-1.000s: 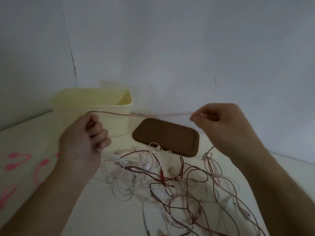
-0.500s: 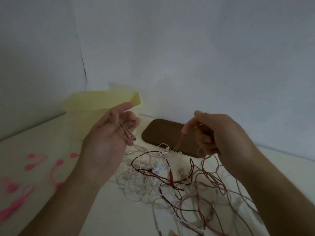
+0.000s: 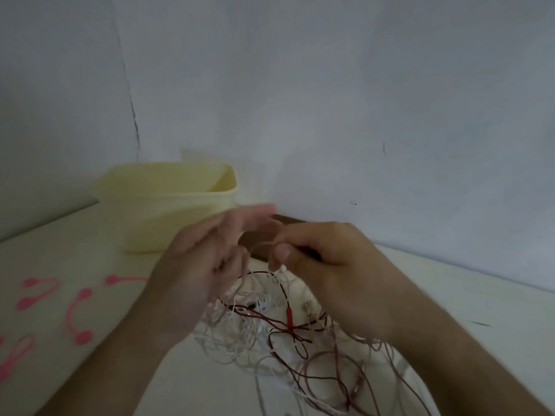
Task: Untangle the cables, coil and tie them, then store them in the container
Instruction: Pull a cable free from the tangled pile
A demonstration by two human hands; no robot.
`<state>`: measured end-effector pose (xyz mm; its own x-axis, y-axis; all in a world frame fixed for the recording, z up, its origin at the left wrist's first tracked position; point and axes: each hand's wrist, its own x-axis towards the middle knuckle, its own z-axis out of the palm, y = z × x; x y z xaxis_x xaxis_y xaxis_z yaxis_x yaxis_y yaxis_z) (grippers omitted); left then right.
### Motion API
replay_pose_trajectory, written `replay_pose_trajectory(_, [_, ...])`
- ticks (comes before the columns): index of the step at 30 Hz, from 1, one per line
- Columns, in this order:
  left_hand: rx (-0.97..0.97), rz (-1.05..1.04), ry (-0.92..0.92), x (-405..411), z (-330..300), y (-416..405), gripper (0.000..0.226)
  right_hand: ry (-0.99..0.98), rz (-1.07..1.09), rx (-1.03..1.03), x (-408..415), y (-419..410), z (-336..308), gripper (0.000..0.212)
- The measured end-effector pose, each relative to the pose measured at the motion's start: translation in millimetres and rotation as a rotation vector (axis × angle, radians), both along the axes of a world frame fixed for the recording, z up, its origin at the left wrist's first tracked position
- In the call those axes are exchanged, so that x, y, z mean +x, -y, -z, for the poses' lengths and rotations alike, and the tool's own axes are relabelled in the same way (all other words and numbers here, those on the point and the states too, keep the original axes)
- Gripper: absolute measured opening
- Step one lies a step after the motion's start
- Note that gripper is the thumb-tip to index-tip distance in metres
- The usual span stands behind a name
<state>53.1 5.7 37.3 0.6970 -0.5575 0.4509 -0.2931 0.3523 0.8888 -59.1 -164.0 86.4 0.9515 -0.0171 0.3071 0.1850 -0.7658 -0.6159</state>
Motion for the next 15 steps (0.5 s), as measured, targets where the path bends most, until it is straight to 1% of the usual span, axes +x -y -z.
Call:
replay_pose_trajectory(1, [0.034, 0.016, -0.006, -7, 0, 5, 0.035, 0.024, -0.004, -0.058, 1, -3, 2, 0.025])
replay_pose_trajectory(3, [0.080, 0.033, -0.024, -13, 2, 9, 0.034, 0.082, 0.009, -0.091, 1, -7, 2, 0.027])
replay_pose_trajectory(4, [0.104, 0.015, -0.005, -11, 3, 9, 0.035, 0.102, 0.040, -0.081, 0, -6, 2, 0.027])
replay_pose_trajectory(6, [0.156, -0.059, 0.049, -3, 6, 4, 0.040, 0.125, 0.133, -0.024, -1, -3, 0, 0.020])
replay_pose_trajectory(7, [0.161, -0.082, 0.045, 2, 6, -1, 0.041, 0.130, 0.166, 0.001, -1, 0, -1, 0.017])
replay_pose_trajectory(8, [0.130, -0.072, 0.000, 6, 4, -5, 0.041, 0.131, 0.181, 0.014, -2, 5, -4, 0.016])
replay_pose_trajectory(9, [0.053, -0.032, -0.105, 12, 2, -9, 0.042, 0.133, 0.193, 0.016, -3, 10, -7, 0.018])
replay_pose_trajectory(11, [-0.173, 0.073, -0.372, 25, -3, -17, 0.043, 0.145, 0.258, 0.053, -5, 24, -13, 0.019])
replay_pose_trajectory(12, [-0.268, 0.081, -0.478, 32, -5, -20, 0.044, 0.161, 0.301, 0.121, -7, 33, -16, 0.017])
replay_pose_trajectory(13, [-0.334, 0.049, -0.541, 37, -5, -24, 0.044, 0.182, 0.344, 0.221, -8, 41, -18, 0.015])
replay_pose_trajectory(15, [-0.369, -0.061, -0.594, 46, -4, -29, 0.043, 0.222, 0.439, 0.426, -10, 54, -20, 0.023])
